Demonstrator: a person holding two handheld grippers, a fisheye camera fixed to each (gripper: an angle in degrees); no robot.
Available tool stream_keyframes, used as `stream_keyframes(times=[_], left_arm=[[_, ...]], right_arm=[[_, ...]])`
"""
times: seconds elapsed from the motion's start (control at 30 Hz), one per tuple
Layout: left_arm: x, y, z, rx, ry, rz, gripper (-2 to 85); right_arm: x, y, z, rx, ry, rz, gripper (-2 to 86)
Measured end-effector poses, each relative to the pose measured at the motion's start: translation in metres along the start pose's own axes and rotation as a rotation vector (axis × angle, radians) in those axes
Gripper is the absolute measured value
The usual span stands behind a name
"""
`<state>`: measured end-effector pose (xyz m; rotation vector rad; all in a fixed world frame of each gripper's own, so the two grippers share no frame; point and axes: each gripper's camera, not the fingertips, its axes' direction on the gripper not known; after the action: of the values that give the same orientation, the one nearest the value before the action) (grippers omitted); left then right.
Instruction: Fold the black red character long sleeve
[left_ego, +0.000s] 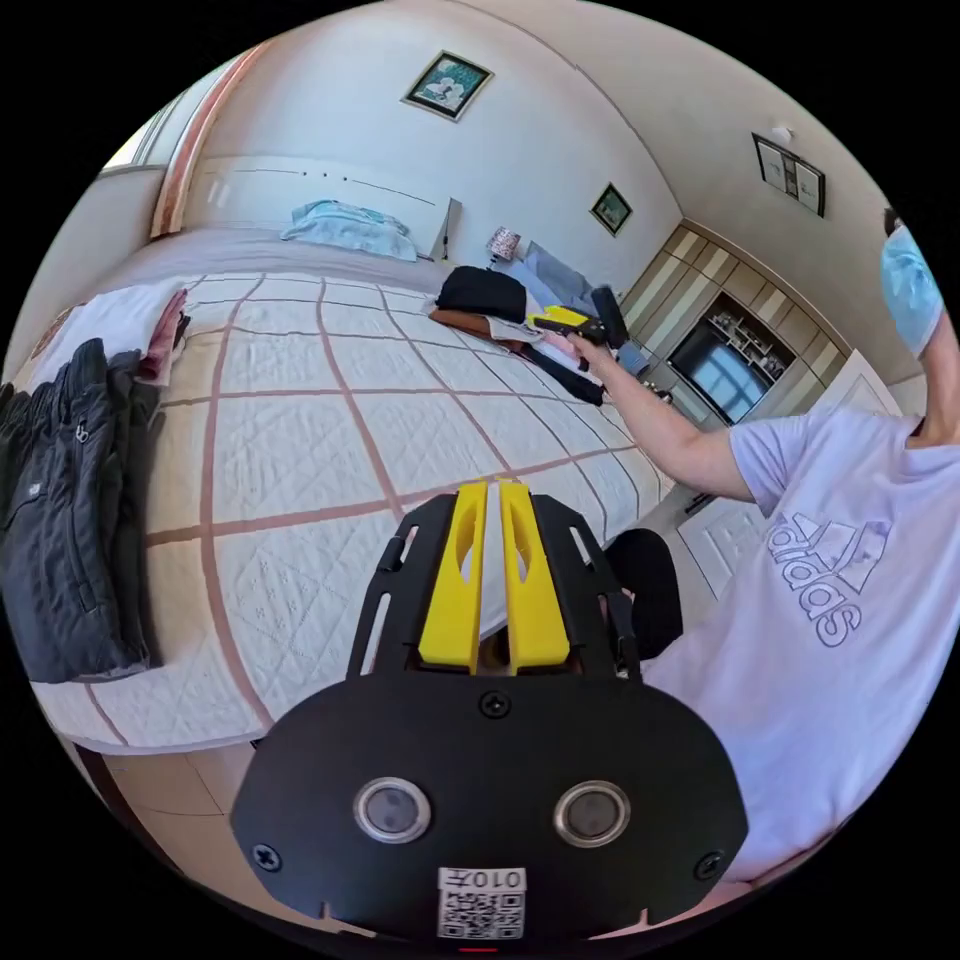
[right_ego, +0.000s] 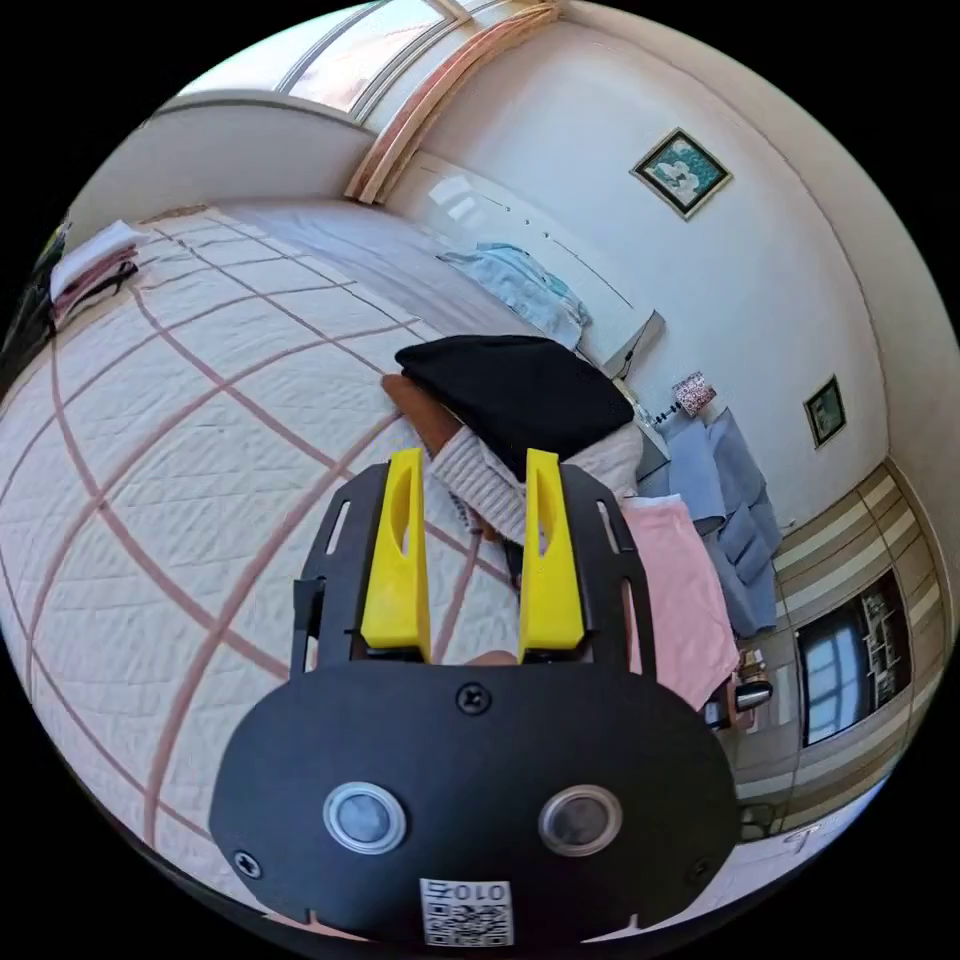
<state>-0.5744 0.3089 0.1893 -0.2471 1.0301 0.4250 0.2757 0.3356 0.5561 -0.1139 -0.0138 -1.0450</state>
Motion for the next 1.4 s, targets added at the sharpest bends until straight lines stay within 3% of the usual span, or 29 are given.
stream_keyframes(times=[0.27,0.37,0.53,0.73,0.9,1.03,1.13,1.2,1.4], left_arm=[[-0.019,0.010,-0.020,0.031,-0.065,-0.143,0.3],[-0.021,0.012,-0.018,0.044,-0.073,-0.133,0.2],[-0.018,0.007,-0.010,0.035,-0.056,-0.080,0.3],[-0.017,0.002,-0.006,0.097,0.040,-0.059,1.0],[-0.013,-0.003,0.003,0.094,0.131,-0.027,3.3],[-0.020,-0.003,0.014,0.080,0.175,-0.059,6.4],[-0.024,-0.020,0.038,-0.006,0.174,-0.054,8.7],[-0.017,-0.038,0.050,-0.038,0.152,-0.003,9.5],[0.014,-0.070,0.073,0.026,0.171,0.026,10.1]], right_arm=[[0.003,-0.056,0.061,-0.182,0.147,-0.189,10.7],[0.022,-0.071,0.045,-0.208,0.071,-0.089,7.1],[0.079,-0.108,-0.034,-0.188,-0.109,0.096,5.2],[0.102,-0.124,-0.204,-0.102,-0.411,0.176,4.9],[0.031,-0.015,-0.311,-0.085,-0.438,-0.023,4.0],[0.007,0.105,-0.306,-0.060,-0.517,0.138,4.3],[-0.018,0.181,-0.294,-0.013,-0.714,0.212,10.5],[-0.052,0.211,-0.302,0.040,-0.659,0.197,15.7],[-0.149,0.187,-0.307,0.080,-0.468,-0.130,16.6]])
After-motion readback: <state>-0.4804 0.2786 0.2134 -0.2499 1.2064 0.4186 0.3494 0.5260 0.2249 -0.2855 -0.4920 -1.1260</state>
